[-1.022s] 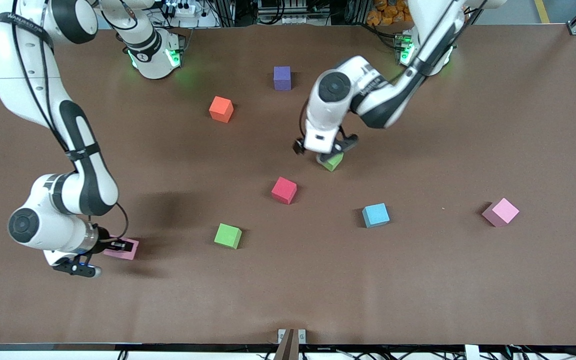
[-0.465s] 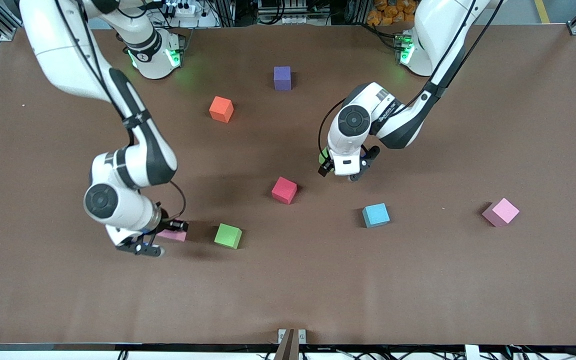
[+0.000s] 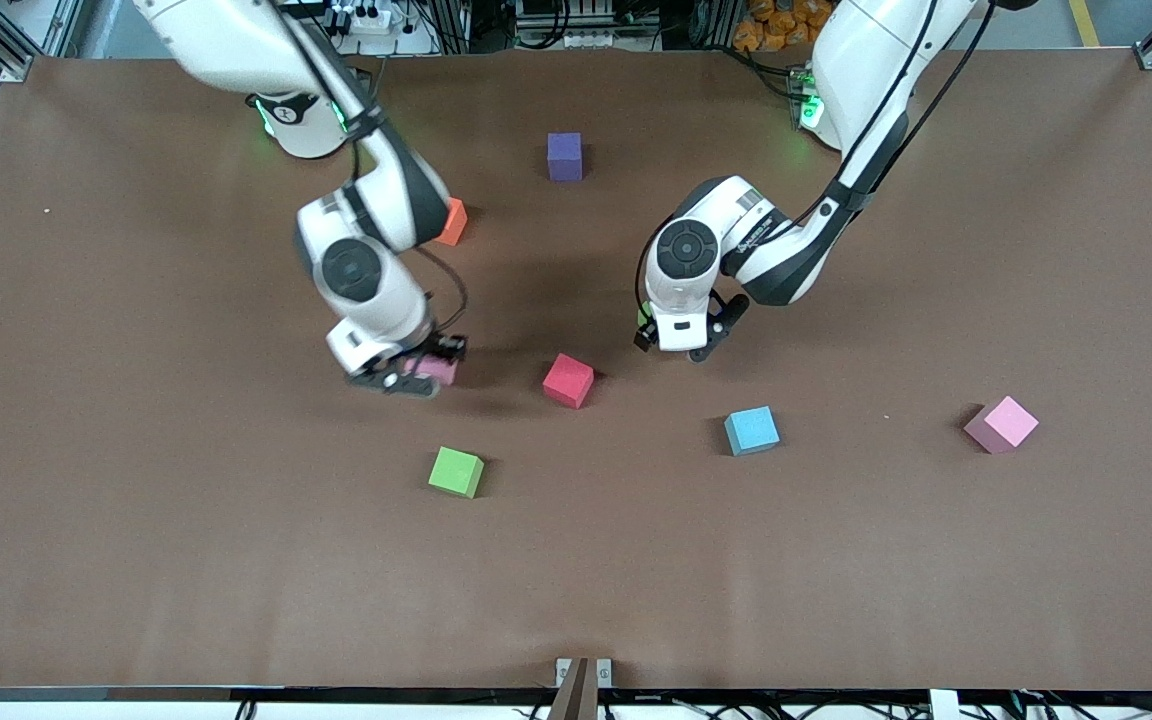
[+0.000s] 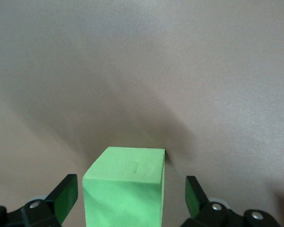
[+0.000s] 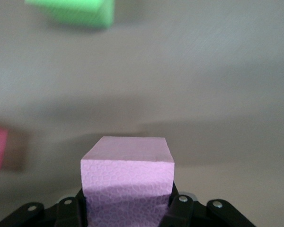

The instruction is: Arrange blocks into number 1

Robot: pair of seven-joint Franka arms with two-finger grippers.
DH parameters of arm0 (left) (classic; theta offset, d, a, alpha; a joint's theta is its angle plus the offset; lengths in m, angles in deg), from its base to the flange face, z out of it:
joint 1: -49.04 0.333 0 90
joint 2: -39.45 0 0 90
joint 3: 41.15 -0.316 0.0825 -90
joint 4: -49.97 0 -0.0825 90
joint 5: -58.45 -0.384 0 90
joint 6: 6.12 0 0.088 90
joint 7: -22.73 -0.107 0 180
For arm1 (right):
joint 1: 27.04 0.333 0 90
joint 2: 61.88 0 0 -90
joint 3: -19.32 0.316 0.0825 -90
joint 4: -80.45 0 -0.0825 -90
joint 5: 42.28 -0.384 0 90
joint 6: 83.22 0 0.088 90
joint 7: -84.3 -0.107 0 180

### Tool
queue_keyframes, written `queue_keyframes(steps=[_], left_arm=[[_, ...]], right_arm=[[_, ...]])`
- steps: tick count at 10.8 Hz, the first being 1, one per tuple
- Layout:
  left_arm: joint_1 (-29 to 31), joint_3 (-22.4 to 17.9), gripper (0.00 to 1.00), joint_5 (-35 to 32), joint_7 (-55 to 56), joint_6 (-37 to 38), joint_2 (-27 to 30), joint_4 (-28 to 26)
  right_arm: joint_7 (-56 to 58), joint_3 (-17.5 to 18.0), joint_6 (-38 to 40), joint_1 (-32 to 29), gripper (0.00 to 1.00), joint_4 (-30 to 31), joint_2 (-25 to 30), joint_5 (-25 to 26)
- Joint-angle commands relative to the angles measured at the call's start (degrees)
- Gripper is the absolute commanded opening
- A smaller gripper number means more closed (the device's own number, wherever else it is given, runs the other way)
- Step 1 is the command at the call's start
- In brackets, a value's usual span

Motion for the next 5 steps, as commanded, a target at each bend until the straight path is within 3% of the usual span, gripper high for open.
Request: queue_keyframes(steps=[1,4,5], left_arm=[[-0.74,-0.48,1.0,-1.75,1.87,-2.22,-0.61,-0.57],[-0.82,-0.48,0.94,-1.75,1.87,-3.55,-1.4,-0.22],[-0.91,-0.48,0.85,-1.75,1.0,-3.55,-1.49,-0.13]], right_arm=[[-6.55,-0.59,-1.48,6.86,0.04,2.31,2.51,-0.46],[-13.58,-0.59,-1.22,14.87,0.05,2.58,3.91,-0.46],[-15.26,-0.59,-1.57,17.24,0.05,3.62,4.18,-0.46]])
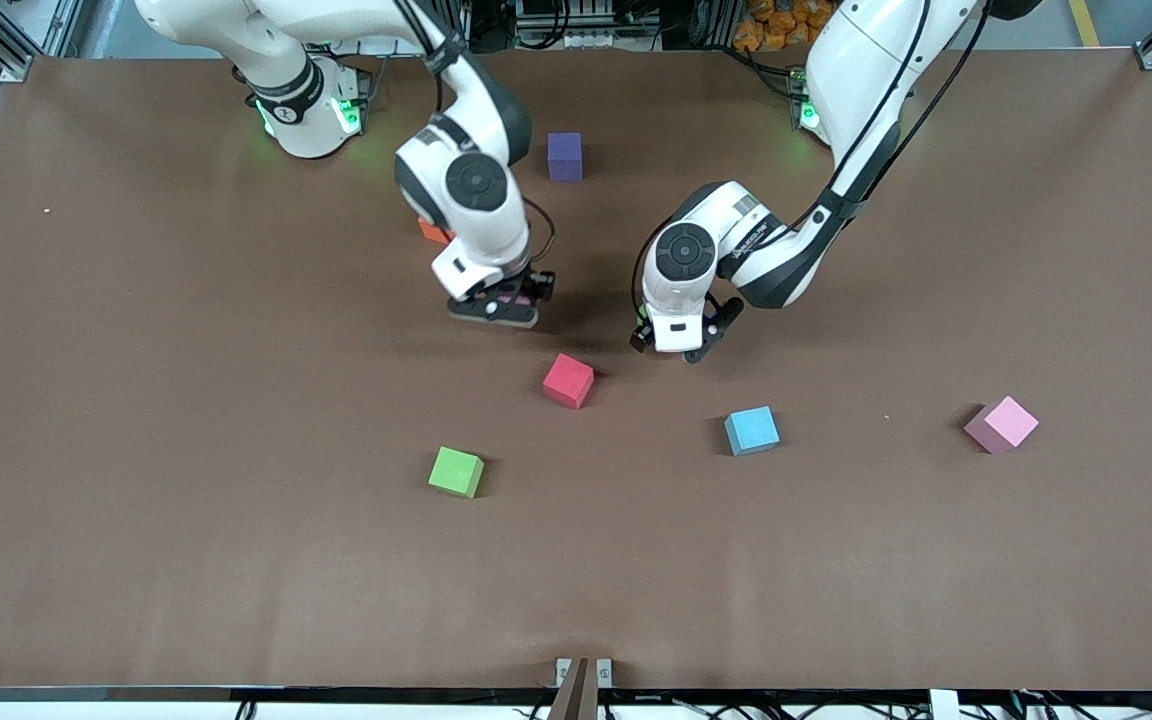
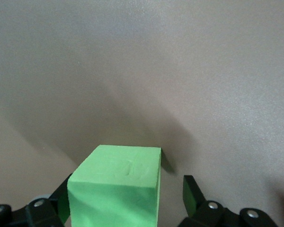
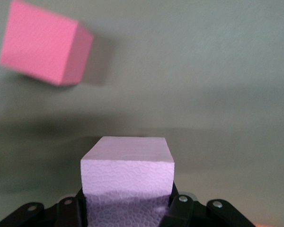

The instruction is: Arrange blocks into number 1

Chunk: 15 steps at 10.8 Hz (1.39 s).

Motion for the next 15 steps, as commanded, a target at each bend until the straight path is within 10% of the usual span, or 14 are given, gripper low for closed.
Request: queue_keyframes(steps=[1,3,4,5,15], left_arm=[[-0.63,-0.47,0.71,-1.72,0.9,-0.77,-0.67,0.26],[-1.51,-0.47,0.5,-1.8,0.81,-0.95,-0.68,0.52],[-1.6,-0.47,0.13,-1.8,0.81,-1.12,-0.68,0.96],[-2.12,-0.47,0.0,-1.8,0.81,-1.13,-0.68,1.39],[-2.74,-0.38,0.0,-1.72,1.6,-1.13,-0.59,2.45]], right_arm=[[-4.22,-0.57,-0.41,5.2,0.06,4.04,3.0,-0.46],[-7.38,-0.57,-4.34,9.16,0.06,7.63,4.06,-0.46],[-8.44,-0.57,-7.94,11.1,0.06,10.7,4.5,-0.46],[-9.84,-0.65,-9.71,12.94,0.06,12.64,4.68,-0.46],[-19.09,-0.65,-9.64,22.37,0.07,15.04,4.94,-0.29]])
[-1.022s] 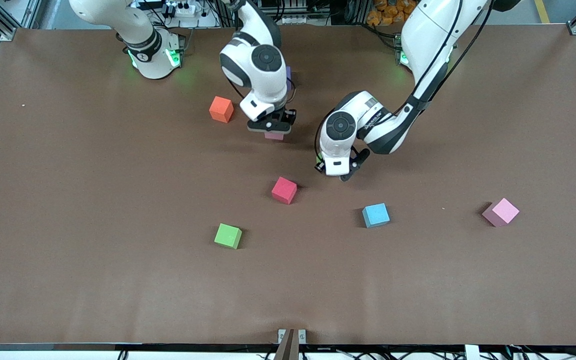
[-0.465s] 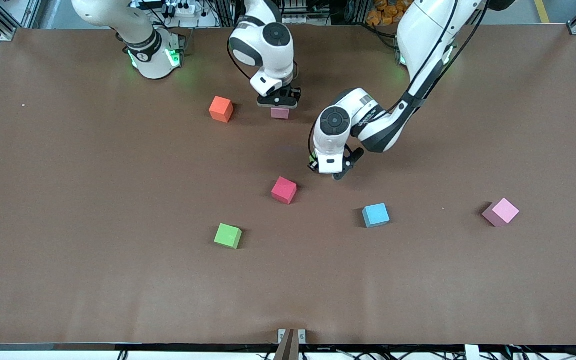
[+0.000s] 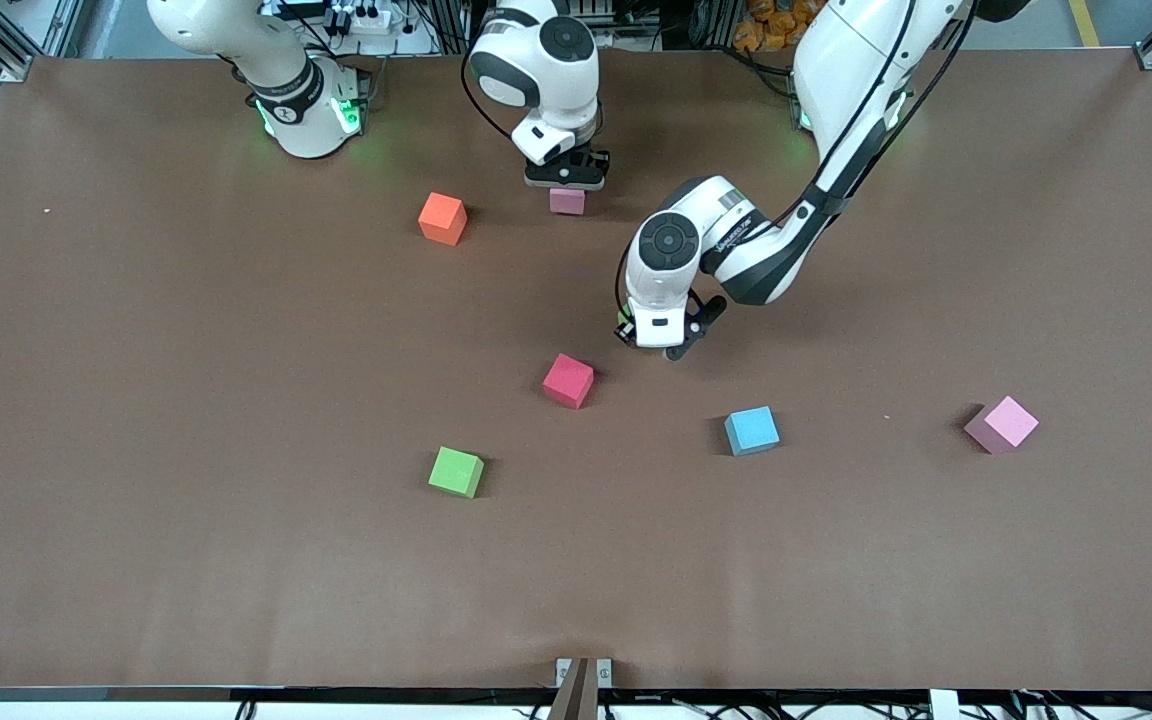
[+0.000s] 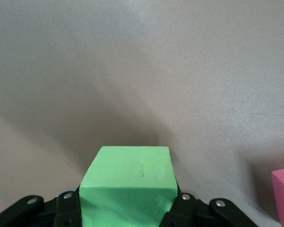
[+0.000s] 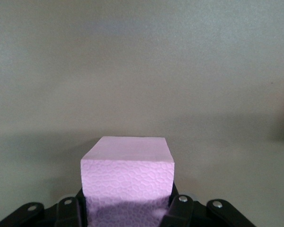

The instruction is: Arrange blocks into number 1

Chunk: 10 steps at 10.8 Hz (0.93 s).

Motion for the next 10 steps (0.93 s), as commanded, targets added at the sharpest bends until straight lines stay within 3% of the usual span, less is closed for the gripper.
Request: queue_keyframes(steps=[1,5,6,7,8,9,10], left_arm=[[-0.6,-0.37,0.0,-1.62,1.52,-0.26,-0.14,0.33],[-0.6,-0.46,0.0,-1.54,1.87,-0.26,-0.32,0.33],[-0.6,-0.46,0.0,-1.54,1.87,-0.26,-0.32,0.33],[-0.6,-0.46,0.0,-1.54,1.87,-0.26,-0.4,0.33],[-0.6,-0.46,0.0,-1.54,1.95,-0.26,-0.4,0.33],[-0.6,-0.46,0.0,-1.54,1.96,-0.26,-0.4,0.33],[-0.6,-0.46,0.0,-1.54,1.96,-0.26,-0.4,0.33]], right_arm=[[-1.06,-0.57,-0.42,0.62,0.07,2.19,2.33,-0.29],[-2.2,-0.66,-0.42,1.5,0.09,2.19,2.15,-0.29],[-2.29,-0.57,-0.33,1.5,0.14,2.19,2.15,-0.29],[-2.38,-0.66,-0.07,1.5,0.41,2.19,2.15,-0.29],[-3.34,-0.57,0.02,1.5,0.94,2.19,2.15,-0.2],[-4.65,-0.66,0.11,1.93,1.0,2.19,2.15,0.32],[-5.01,-0.66,0.28,2.11,1.0,2.19,2.15,0.33]])
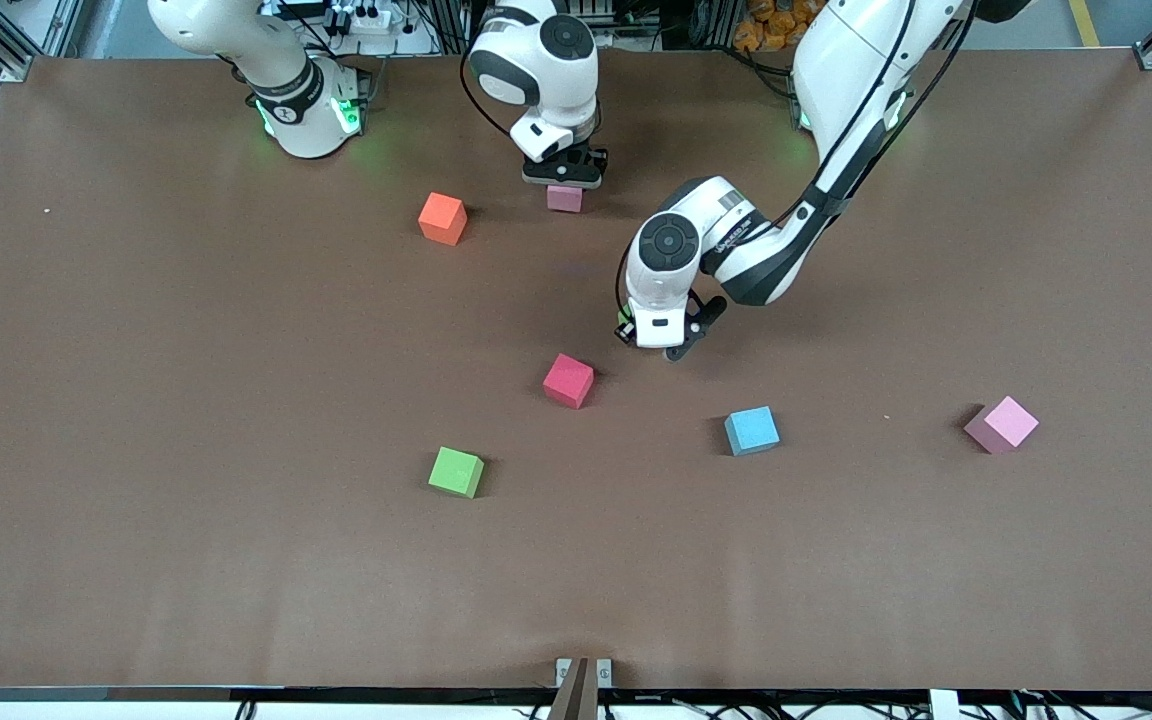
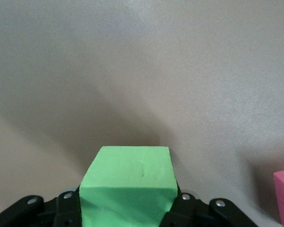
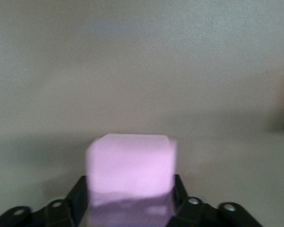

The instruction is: Arrange blocks into number 1

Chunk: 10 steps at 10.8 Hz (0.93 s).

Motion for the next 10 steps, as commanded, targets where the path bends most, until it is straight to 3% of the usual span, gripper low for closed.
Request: queue_keyframes(steps=[1,3,5,8,10], left_arm=[[-0.59,-0.41,0.0,-1.54,1.95,-0.26,-0.27,0.33],[-0.59,-0.41,0.0,-1.36,1.95,-0.17,-0.27,0.42],[-1.37,-0.41,0.0,-1.1,1.95,-0.17,-0.18,0.59],[-3.82,-0.32,0.0,-1.53,1.08,-0.17,-0.88,2.87],[-6.99,-0.41,0.0,-1.8,-3.55,-0.17,-1.32,3.67]], right_arm=[[-2.47,-0.81,0.78,1.17,1.0,1.59,2.28,0.27],[-2.65,-2.91,0.87,0.47,1.0,0.8,4.12,0.35],[-2.21,-9.22,1.83,0.38,1.0,0.27,7.54,0.44],[3.56,-20.73,9.64,-0.67,1.0,-5.77,6.6,4.57],[12.86,-21.91,12.81,-8.1,1.0,-10.6,5.72,4.4]])
